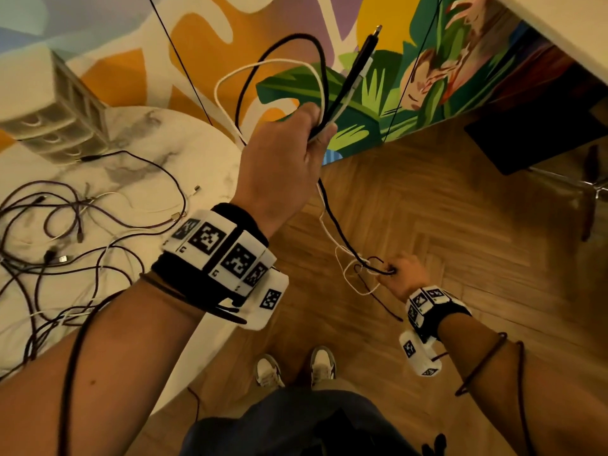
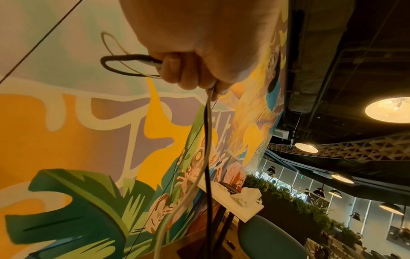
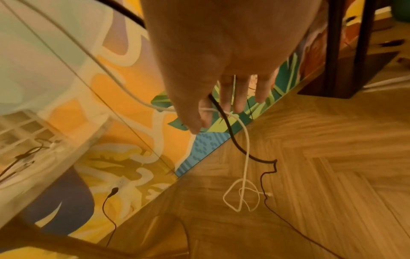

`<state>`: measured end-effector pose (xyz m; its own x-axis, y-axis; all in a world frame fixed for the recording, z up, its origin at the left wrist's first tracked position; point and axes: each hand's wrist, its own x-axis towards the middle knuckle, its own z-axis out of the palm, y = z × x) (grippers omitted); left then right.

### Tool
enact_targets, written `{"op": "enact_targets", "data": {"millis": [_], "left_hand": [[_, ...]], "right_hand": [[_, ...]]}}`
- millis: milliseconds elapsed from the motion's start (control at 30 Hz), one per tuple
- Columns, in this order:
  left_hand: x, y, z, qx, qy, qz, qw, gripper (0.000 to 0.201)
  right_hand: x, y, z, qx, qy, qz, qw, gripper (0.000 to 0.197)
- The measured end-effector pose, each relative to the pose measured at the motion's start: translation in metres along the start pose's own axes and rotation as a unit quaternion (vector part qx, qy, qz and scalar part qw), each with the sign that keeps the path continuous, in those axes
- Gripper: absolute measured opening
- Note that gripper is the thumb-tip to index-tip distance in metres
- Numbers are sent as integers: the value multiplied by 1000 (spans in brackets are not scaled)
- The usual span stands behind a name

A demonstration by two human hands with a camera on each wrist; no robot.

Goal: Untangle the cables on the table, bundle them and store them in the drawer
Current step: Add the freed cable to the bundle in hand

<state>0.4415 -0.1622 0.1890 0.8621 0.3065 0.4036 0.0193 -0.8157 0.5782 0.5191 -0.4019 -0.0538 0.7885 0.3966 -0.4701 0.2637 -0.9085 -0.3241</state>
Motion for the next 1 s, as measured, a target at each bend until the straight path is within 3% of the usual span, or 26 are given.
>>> {"op": "enact_targets", "data": {"millis": [67,167,233,333,400,433,500,600,667,767,833,900,967,1000], "left_hand": [[1,4,4,-17,-4,13,1000,29],[-1,9,10,-23,-16,24,999,28],[-4,11,15,-25,-29,27,999,29],[-11,10,28,-29,-57,30,997,26],[-17,8,38,-28,-85,32,995,26],[-19,6,42,-23,-99,32,994,26],[-22,3,49,-3,-120,31,992,25],[-27,-2,56,31,-148,24,988,26],[-29,-4,55,33,-168,13,985,27],[-28,-9,42,17,-162,-26,986,31],[-25,-13,29,-14,-121,-46,991,32],[-23,-14,14,-74,-76,-55,993,34],[-23,-13,7,-132,-64,-69,987,43],[-25,-10,6,-163,-71,-84,980,45]], "right_hand": [[5,0,1,-23,-19,-20,999,24],[8,-1,7,-32,-100,-21,994,10],[8,-4,9,-26,-140,-20,990,33],[5,-21,-11,7,-73,-28,997,34],[-2,-42,-36,145,3,-71,987,32],[-9,-56,-50,253,20,-105,961,31],[-28,-87,-77,411,-15,-187,892,35],[-47,-123,-96,498,-112,-256,821,30],[-53,-136,-96,525,-135,-252,801,19],[-41,-132,-77,436,2,-218,873,34],[-26,-115,-59,384,61,-157,908,41],[-15,-90,-35,295,34,-63,953,44],[-7,-64,-10,130,-76,-9,989,39],[-3,-52,3,43,-123,-17,991,34]]}}
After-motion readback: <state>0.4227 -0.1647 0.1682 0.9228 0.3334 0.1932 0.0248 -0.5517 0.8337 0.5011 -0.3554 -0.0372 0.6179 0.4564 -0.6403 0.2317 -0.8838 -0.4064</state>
